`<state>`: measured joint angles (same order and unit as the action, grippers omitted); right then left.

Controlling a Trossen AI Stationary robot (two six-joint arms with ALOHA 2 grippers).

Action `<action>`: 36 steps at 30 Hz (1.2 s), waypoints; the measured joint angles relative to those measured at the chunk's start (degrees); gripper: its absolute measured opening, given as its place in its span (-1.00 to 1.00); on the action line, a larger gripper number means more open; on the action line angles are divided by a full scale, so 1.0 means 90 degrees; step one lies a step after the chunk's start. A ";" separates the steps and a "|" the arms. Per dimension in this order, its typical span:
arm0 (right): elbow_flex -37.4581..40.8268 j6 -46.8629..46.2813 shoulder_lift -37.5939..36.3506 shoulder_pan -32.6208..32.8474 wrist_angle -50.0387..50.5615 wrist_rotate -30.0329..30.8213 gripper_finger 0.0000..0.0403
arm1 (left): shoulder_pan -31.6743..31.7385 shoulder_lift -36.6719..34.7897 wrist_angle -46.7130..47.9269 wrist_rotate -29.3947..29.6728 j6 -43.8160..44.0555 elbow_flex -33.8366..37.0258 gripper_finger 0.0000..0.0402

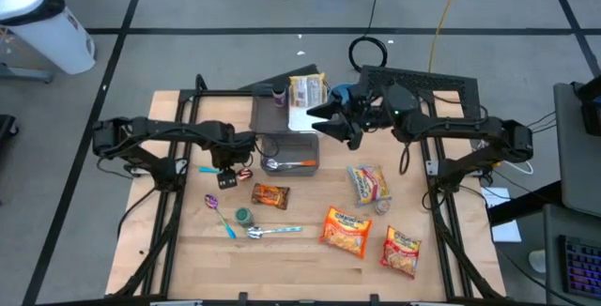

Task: Pick & Place Food Item
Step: Put the top blue spoon into the bottom black bin

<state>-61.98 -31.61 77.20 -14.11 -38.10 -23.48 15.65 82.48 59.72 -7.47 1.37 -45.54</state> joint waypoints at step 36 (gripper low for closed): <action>0.0002 0.0099 -0.0164 -0.0017 0.0359 0.0131 0.25 | -0.0462 0.1071 -0.0817 0.0338 0.0363 -0.0039 0.06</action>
<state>-61.95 -30.72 75.73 -14.26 -34.87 -22.31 11.49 92.12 52.36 -4.43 4.64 -45.89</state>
